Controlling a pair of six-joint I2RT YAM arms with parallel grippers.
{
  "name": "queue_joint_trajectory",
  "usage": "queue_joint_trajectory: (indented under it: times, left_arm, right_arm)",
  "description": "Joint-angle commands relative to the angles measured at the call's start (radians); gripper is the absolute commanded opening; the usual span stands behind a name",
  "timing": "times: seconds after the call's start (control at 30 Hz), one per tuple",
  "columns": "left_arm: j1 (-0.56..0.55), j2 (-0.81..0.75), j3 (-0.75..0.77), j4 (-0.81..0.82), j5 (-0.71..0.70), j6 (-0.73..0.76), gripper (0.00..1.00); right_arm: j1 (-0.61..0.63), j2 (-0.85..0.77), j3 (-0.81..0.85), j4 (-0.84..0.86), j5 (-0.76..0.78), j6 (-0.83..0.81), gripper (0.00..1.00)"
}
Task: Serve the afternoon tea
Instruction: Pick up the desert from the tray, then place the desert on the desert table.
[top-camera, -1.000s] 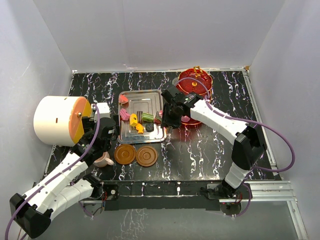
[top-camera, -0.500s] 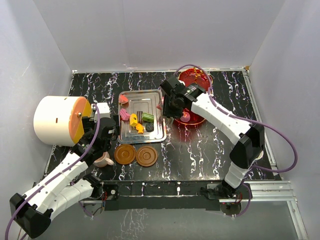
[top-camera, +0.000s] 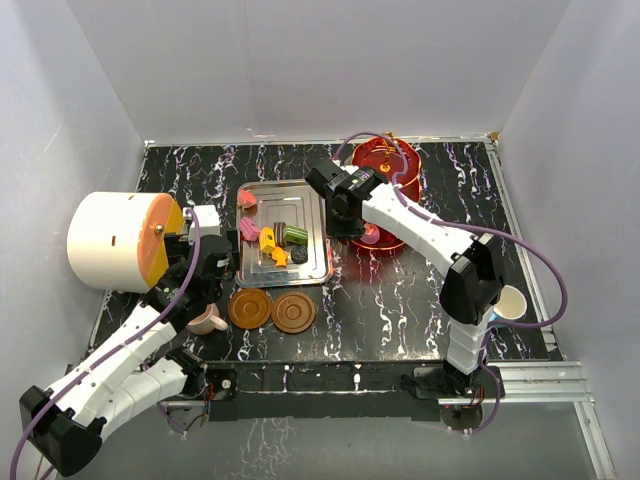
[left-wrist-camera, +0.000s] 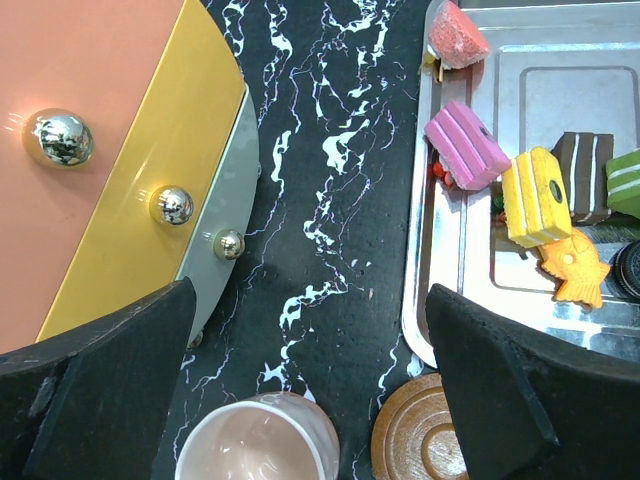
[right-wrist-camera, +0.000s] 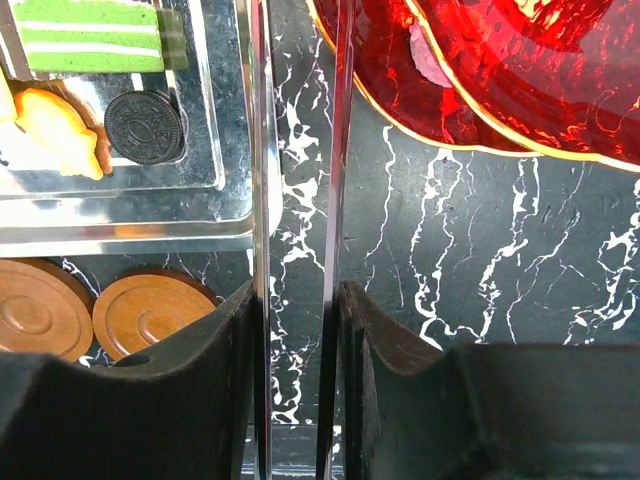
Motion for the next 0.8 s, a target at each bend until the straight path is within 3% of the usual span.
queue_joint_trajectory:
  times: [0.0,0.77]
  left_arm:
    - [0.003,0.002,0.000,0.008,-0.003,0.005,0.99]
    - [0.003,0.006,0.002,0.006,0.009,0.004,0.99]
  right_arm:
    - [0.000,-0.021,0.049,-0.015,0.080,-0.012,0.27]
    - [-0.004,-0.203,-0.105,-0.165,0.100,-0.017,0.27]
